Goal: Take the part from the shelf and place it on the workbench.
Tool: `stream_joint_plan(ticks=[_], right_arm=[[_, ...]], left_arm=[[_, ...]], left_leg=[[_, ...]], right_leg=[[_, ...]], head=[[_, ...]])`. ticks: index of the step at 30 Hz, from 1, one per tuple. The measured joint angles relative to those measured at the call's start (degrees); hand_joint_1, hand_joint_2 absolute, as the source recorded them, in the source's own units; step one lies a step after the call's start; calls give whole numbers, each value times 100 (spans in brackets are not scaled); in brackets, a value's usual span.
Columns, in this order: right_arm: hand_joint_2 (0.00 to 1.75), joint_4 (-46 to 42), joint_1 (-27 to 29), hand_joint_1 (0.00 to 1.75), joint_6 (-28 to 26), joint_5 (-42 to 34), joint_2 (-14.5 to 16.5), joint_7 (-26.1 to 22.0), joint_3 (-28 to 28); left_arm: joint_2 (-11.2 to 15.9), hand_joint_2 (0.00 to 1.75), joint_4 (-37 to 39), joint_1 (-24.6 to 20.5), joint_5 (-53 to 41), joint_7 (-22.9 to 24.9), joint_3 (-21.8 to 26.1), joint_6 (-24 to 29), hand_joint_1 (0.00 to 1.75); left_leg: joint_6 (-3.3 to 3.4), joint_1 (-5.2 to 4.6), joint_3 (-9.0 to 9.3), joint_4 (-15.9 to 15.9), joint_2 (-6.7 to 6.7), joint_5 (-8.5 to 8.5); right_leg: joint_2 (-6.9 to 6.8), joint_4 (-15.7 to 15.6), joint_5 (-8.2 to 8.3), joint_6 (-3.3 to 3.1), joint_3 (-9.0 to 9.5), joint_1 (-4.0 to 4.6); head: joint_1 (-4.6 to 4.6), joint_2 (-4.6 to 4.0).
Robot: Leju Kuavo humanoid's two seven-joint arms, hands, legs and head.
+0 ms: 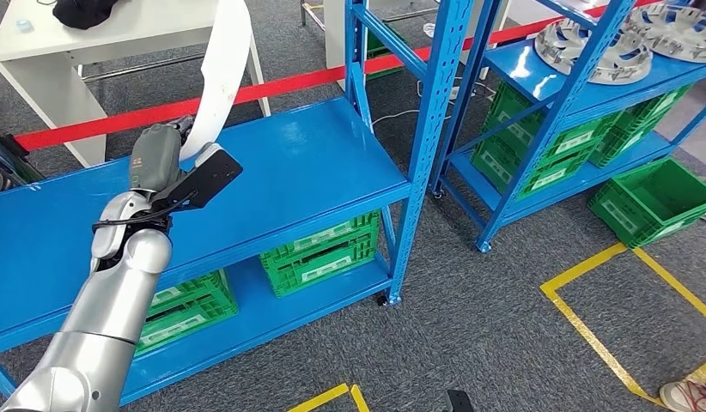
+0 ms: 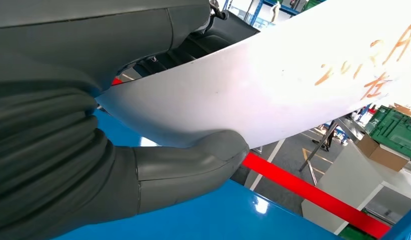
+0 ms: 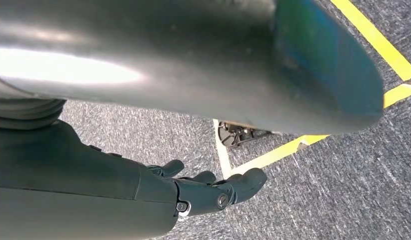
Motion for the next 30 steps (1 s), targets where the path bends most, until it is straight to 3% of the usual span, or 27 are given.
stream_joint_plan(ticks=[4,5,7,8,9,10,12,14,18,20,22,24,25,26,28,30], right_arm=[[0,0,-17,0,0,-1,-2,-13,-20],[0,0,-19,0,0,-1,-2,-17,-22],[0,0,-18,0,0,-1,-2,-22,-27],[0,0,-16,0,1,2,-2,-23,-29],[0,0,-14,0,1,4,-2,-24,-31],[0,0,-13,0,2,6,-4,-25,-33],[0,0,-17,0,2,9,-9,-28,-36],[0,0,-23,0,7,11,-9,-34,-37],[0,0,-26,0,11,20,-7,-44,-38],[0,0,-26,0,11,25,-7,-49,-39],[0,0,-26,0,11,25,-7,-54,-39],[0,0,-25,0,11,25,-7,-56,-39],[0,0,-25,0,12,25,-7,-57,-39],[0,0,-25,0,13,25,-7,-58,-39],[0,0,-26,0,19,25,-7,-62,-39],[0,0,-30,0,26,25,-7,-70,-39]], left_arm=[[19,175,-69,-22,52,3,-41,-2,175],[19,175,-80,-35,65,3,-48,-2,175],[26,175,-82,-52,86,5,-74,-3,175],[32,175,-80,-48,91,6,-90,-3,175],[40,175,-79,-41,94,7,-104,-4,175],[47,175,-79,-35,97,7,-113,-4,175],[55,175,-85,-33,104,6,-119,-4,175],[66,175,-100,-38,109,7,-122,-4,175],[92,175,-119,-43,133,10,-131,-4,175],[121,175,-125,-46,148,11,-132,-4,175],[143,175,-128,-42,163,10,-133,-4,175],[161,175,-127,-26,174,13,-134,-5,175],[170,175,-127,-21,178,15,-135,-9,175],[178,175,-128,-21,181,15,-137,-13,175],[181,175,-135,-37,195,11,-145,-29,175],[180,175,-142,-63,221,3,-170,-43,175]], left_leg=[[78,42,61,-92,15,35],[98,62,82,-121,21,52],[117,67,87,-128,26,53],[118,68,83,-122,26,49],[114,71,78,-113,26,44],[103,79,74,-97,25,37],[51,103,62,-32,21,7],[-40,100,34,50,9,-24],[-203,104,0,56,0,-1],[-258,120,-122,331,10,-238],[-296,125,-382,1020,19,-682],[-304,124,-536,1560,18,-924],[-292,123,-479,1556,18,-900],[-271,121,-309,1332,18,-790],[-208,101,197,542,18,-544],[-157,65,481,55,16,-436]], right_leg=[[1,126,-112,72,-33,-1],[2,352,-243,87,-135,-1],[1,1076,-586,114,-507,-9],[1,1411,-698,126,-692,-16],[0,1583,-710,135,-803,-24],[-1,1539,-612,143,-804,-35],[-11,868,-224,163,-502,-70],[2,290,24,129,-238,-73],[28,216,113,-62,-259,-38],[19,194,170,-151,-294,-49],[10,191,217,-201,-349,-43],[4,195,264,-215,-416,-27],[4,197,289,-214,-447,-21],[5,198,313,-207,-474,-16],[6,199,358,-172,-508,-4],[4,195,408,-108,-529,3]], head=[[8,0],[16,0],[31,0],[33,0],[33,0],[33,0],[34,0],[33,0],[28,0],[15,0],[2,0],[1,0],[2,0],[2,0],[3,0],[6,0]])
